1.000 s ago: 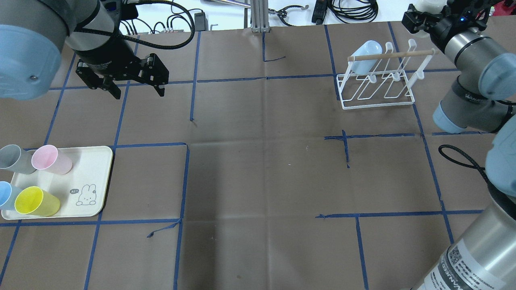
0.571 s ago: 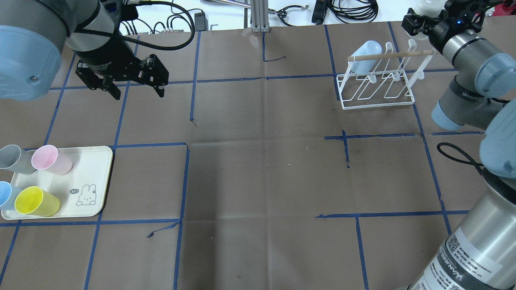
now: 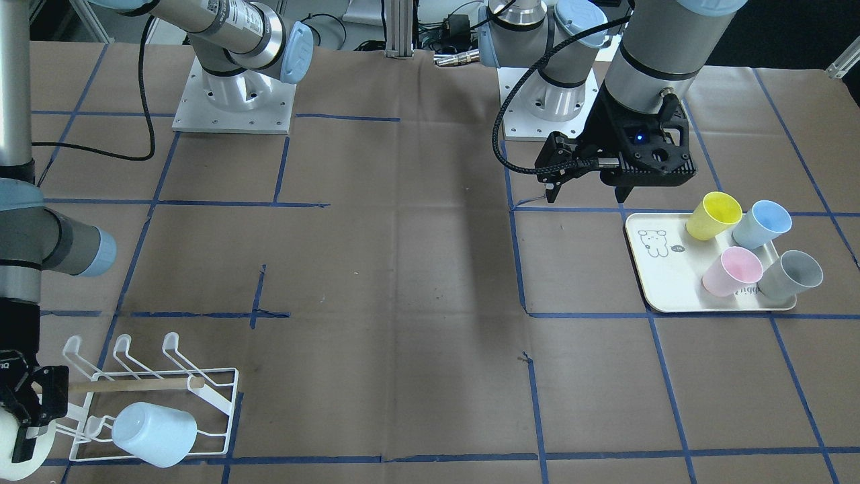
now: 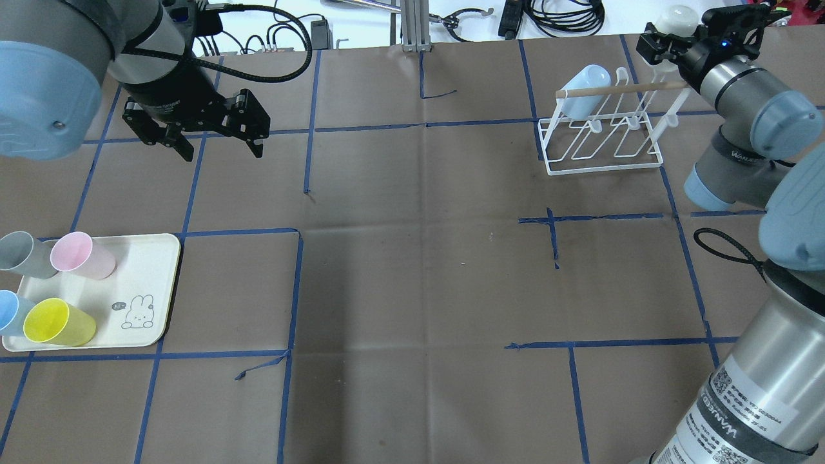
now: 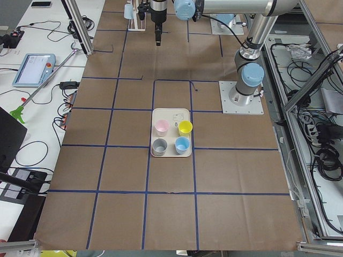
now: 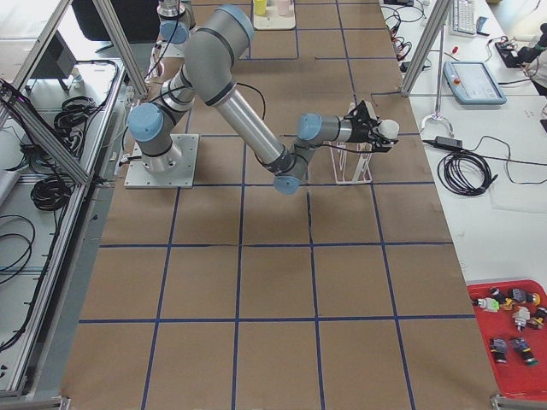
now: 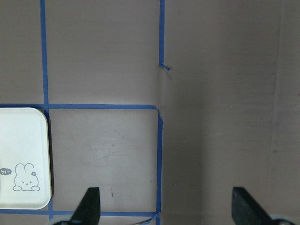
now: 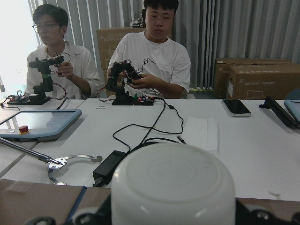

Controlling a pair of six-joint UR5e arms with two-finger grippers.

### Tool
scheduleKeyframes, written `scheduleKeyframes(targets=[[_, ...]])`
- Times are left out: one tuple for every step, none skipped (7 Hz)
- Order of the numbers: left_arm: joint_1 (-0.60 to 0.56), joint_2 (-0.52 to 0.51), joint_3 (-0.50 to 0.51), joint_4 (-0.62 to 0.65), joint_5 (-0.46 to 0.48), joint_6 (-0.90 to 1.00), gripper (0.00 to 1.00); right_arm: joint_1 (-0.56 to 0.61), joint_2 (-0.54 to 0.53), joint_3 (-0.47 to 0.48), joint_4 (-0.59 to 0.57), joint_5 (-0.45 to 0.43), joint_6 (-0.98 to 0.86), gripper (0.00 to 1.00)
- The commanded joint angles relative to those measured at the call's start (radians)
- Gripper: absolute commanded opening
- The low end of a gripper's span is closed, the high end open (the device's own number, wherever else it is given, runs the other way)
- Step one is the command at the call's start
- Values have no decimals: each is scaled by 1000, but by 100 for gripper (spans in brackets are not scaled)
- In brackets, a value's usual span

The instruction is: Transfer IKEA cup to right arm and place on rack

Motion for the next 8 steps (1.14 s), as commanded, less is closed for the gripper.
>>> scheduleKeyframes(targets=[[0, 0, 0, 0, 0, 0, 100, 0, 9, 7, -3, 8, -4, 28], [0, 0, 0, 0, -2, 0, 100, 0, 9, 10, -3, 8, -6, 28], [0, 0, 0, 2, -2, 0, 100, 0, 5, 16, -1, 8, -15, 28], [0, 0, 0, 0, -2, 0, 100, -1, 3, 24, -1, 8, -16, 28], [0, 0, 0, 0, -3, 0, 100, -1, 3, 24, -1, 8, -16, 28], [0, 0, 0, 2, -2, 0, 100, -4, 5, 24, 0, 27, -18, 29], [0, 0, 0, 2, 0, 0, 100, -4, 5, 25, 0, 27, -19, 34], [0, -3, 0, 2, 1, 0, 100, -4, 5, 25, -1, 27, -18, 54]])
